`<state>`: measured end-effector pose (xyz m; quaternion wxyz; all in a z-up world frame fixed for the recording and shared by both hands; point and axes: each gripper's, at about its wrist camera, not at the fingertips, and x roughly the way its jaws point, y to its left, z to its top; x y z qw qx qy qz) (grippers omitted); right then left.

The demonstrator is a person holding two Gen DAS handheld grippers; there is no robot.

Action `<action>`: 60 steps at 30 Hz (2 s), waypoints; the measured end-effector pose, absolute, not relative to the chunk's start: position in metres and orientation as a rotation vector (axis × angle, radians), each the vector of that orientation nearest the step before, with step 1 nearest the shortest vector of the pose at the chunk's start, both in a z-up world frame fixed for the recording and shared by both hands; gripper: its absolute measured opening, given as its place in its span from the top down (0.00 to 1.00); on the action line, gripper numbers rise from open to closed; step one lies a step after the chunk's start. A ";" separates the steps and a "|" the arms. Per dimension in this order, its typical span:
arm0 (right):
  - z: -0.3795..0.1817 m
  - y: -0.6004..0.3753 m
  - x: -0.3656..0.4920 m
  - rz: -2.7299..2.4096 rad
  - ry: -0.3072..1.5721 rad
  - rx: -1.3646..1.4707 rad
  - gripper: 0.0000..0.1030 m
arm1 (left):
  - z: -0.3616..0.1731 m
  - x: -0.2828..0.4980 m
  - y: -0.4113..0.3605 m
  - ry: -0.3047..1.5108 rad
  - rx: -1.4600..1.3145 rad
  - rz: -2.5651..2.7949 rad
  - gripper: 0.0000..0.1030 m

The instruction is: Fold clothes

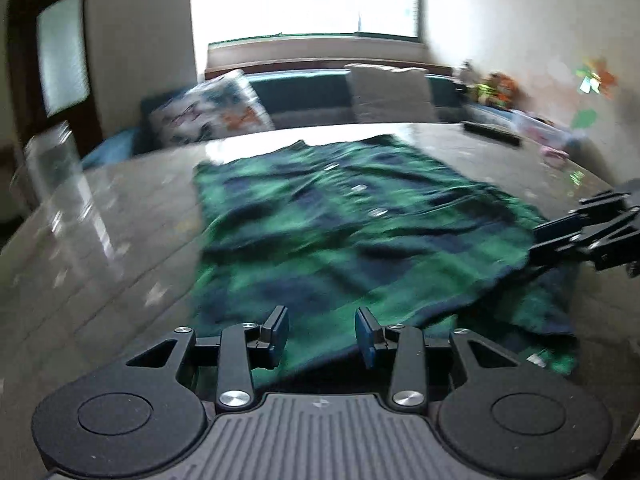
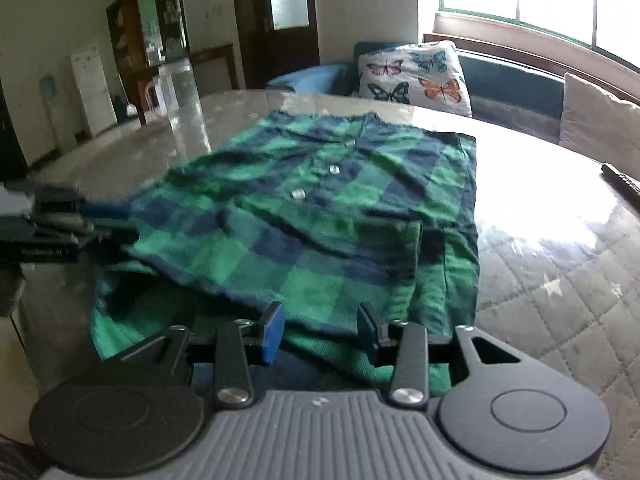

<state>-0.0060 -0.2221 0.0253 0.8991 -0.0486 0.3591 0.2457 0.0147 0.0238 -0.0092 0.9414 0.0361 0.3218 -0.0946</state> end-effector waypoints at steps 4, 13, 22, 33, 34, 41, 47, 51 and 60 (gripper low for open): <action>0.017 -0.221 0.002 0.500 0.771 -0.104 0.61 | -0.013 0.008 0.047 0.678 0.034 -0.143 0.61; 0.017 -0.224 0.006 0.488 0.786 -0.091 0.60 | -0.018 0.001 0.068 0.706 0.023 -0.121 0.60; 0.017 -0.229 0.006 0.486 0.795 -0.077 0.59 | -0.017 -0.005 0.076 0.699 0.059 -0.091 0.59; 0.019 -0.238 0.014 0.471 0.808 -0.036 0.59 | -0.005 -0.037 0.038 0.630 0.323 -0.295 0.51; 0.019 -0.239 0.014 0.471 0.809 -0.041 0.59 | -0.007 -0.040 0.032 0.625 0.360 -0.321 0.51; 0.032 -0.236 -0.002 0.498 0.791 -0.124 0.53 | -0.023 -0.047 -0.017 0.564 0.540 -0.474 0.47; 0.041 -0.231 -0.020 0.542 0.776 -0.205 0.51 | -0.028 -0.042 -0.037 0.526 0.596 -0.559 0.45; 0.052 -0.220 -0.028 0.586 0.743 -0.231 0.51 | -0.028 -0.044 -0.038 0.525 0.608 -0.575 0.44; 0.052 -0.146 -0.004 0.751 0.676 -0.209 0.51 | -0.025 -0.053 -0.021 0.548 0.563 -0.508 0.40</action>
